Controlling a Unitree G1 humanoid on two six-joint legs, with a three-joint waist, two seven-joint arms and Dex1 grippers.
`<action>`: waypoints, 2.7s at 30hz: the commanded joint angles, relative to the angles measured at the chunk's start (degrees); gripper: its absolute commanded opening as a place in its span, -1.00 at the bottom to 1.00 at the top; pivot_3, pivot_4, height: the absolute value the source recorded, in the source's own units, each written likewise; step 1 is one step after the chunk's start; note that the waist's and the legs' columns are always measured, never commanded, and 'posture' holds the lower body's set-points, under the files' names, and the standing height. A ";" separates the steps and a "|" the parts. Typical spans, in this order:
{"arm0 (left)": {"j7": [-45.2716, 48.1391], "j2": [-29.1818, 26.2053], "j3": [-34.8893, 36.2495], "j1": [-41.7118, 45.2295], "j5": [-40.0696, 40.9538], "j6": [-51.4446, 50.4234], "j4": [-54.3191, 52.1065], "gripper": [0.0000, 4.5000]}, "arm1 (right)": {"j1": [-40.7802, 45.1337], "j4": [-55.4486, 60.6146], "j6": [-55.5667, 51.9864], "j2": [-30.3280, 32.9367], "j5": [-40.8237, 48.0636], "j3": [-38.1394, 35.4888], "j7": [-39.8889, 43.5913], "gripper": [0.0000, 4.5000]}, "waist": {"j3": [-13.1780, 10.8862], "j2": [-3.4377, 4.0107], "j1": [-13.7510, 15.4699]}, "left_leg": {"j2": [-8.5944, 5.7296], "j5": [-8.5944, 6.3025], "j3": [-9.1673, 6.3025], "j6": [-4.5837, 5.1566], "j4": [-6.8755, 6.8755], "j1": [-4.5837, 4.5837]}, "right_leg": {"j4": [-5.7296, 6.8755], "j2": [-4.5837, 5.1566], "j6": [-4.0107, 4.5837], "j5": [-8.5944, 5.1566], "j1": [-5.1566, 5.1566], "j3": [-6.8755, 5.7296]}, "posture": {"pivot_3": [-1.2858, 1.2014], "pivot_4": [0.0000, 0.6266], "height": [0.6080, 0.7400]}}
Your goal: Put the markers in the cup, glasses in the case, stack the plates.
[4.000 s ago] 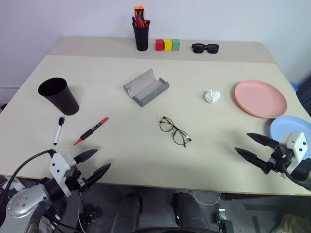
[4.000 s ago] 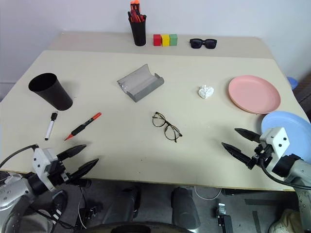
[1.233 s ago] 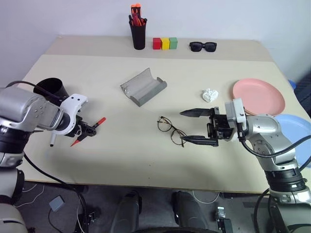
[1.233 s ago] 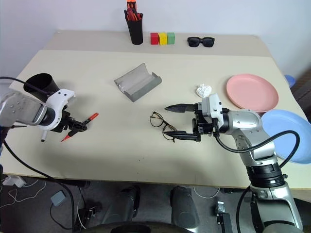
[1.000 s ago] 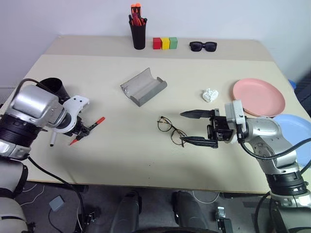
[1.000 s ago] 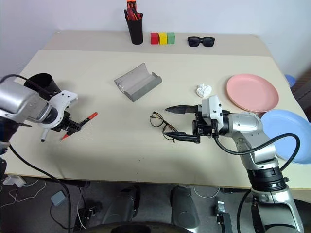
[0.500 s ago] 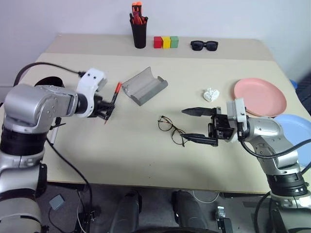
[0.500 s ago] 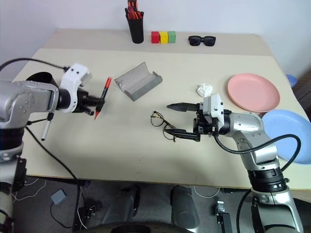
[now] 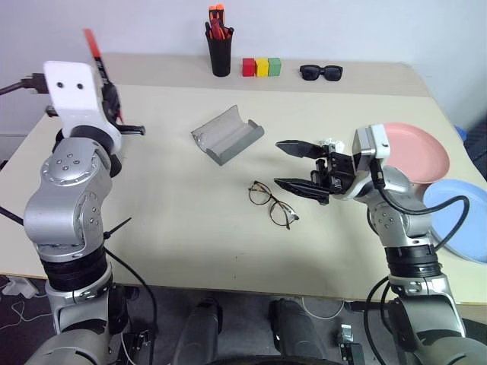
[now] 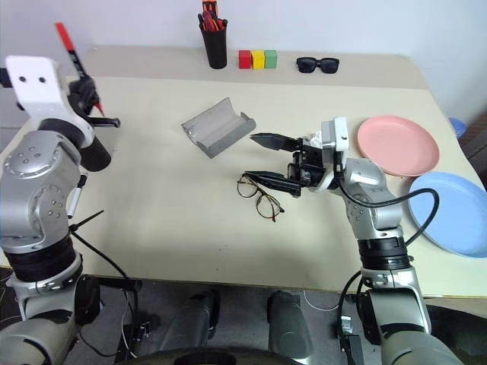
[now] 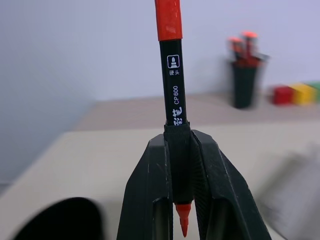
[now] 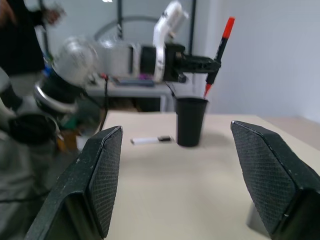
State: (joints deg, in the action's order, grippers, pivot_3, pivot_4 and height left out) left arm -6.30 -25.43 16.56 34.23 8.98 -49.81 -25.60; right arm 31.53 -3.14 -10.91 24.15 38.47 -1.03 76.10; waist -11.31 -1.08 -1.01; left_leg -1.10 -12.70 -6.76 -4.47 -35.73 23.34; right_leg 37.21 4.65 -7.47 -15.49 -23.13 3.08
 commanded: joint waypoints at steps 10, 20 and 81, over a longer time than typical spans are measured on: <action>-8.01 0.60 1.62 -6.00 -13.79 30.34 10.31 -0.97 | 3.62 -1.54 1.76 -3.35 -1.84 2.10 2.33 0.57 | 0.01 0.02 -0.01 | 0.00 0.00 0.00 0.00 0.02 0.00 | 0.02 0.01 0.01 0.01 -0.04 0.00 | 0.03 -0.52 1.00; -12.38 3.13 6.40 -6.91 -12.82 40.14 24.54 -0.97 | 4.28 -0.92 1.55 -4.03 -2.69 1.92 0.62 0.57 | 0.02 0.01 0.01 | 0.00 0.00 0.00 0.00 0.00 0.01 | 0.02 0.01 0.01 0.02 -0.04 -0.01 | 0.03 -0.52 1.00; 3.97 -3.21 20.12 -28.50 32.48 -25.68 -23.41 0.98 | -2.08 0.43 1.84 0.60 -6.86 4.35 1.25 0.57 | 0.03 0.04 -1.53 | 0.05 0.00 -0.02 0.01 0.00 -0.09 | 0.07 -0.06 0.02 0.01 0.05 0.01 | 0.03 -0.52 1.00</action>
State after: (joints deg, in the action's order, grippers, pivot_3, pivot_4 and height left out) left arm 0.05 -28.52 32.01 4.00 39.49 -67.84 -46.11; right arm 29.09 -4.97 -9.33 24.78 31.49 3.30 77.42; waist -11.29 -1.04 -2.54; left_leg -1.05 -12.71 -6.78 -4.47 -35.73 23.25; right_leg 37.28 4.60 -7.46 -15.48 -23.08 3.09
